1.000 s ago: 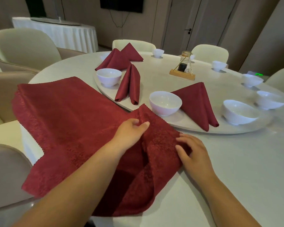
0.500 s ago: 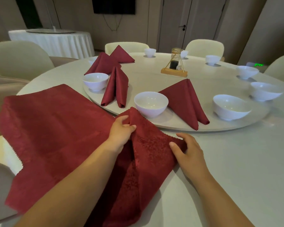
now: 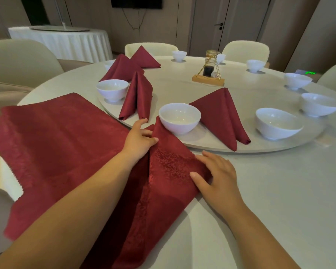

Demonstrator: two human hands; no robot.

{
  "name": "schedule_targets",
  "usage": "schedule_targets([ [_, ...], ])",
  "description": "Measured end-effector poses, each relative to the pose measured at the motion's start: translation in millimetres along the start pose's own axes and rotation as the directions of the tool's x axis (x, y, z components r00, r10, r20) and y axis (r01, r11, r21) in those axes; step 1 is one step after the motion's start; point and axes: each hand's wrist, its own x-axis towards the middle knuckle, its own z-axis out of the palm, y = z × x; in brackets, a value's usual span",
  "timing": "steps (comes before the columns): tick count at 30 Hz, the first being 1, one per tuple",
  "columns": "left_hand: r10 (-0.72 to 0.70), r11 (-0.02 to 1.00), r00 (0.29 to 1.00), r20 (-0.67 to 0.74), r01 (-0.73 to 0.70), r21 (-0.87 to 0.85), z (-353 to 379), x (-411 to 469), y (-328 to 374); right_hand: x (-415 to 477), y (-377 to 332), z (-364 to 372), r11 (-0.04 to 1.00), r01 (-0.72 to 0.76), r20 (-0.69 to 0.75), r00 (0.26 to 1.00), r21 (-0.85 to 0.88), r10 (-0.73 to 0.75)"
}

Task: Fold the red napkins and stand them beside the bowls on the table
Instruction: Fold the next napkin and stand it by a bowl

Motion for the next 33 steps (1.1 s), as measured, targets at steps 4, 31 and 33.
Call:
schedule_targets([
  [4,0.057,0.994,0.996,-0.067,-0.05,0.092,1.5,8.5,-8.3,-1.6,-5.2,6.1,0.976,0.192,0.117,0.977,-0.1,-0.18],
  [31,0.194,0.359,0.784,0.589,-0.616,0.702,-18.5,-155.1,-39.6,-1.2,-10.3,7.8,0.944,0.205,0.505,0.862,-0.261,-0.047],
  [33,0.228,0.346,0.788,0.572,-0.615,0.709,-28.9,-164.7,-43.9,0.3,-9.1,7.2,0.931,0.157,0.484,0.875,-0.328,0.023],
])
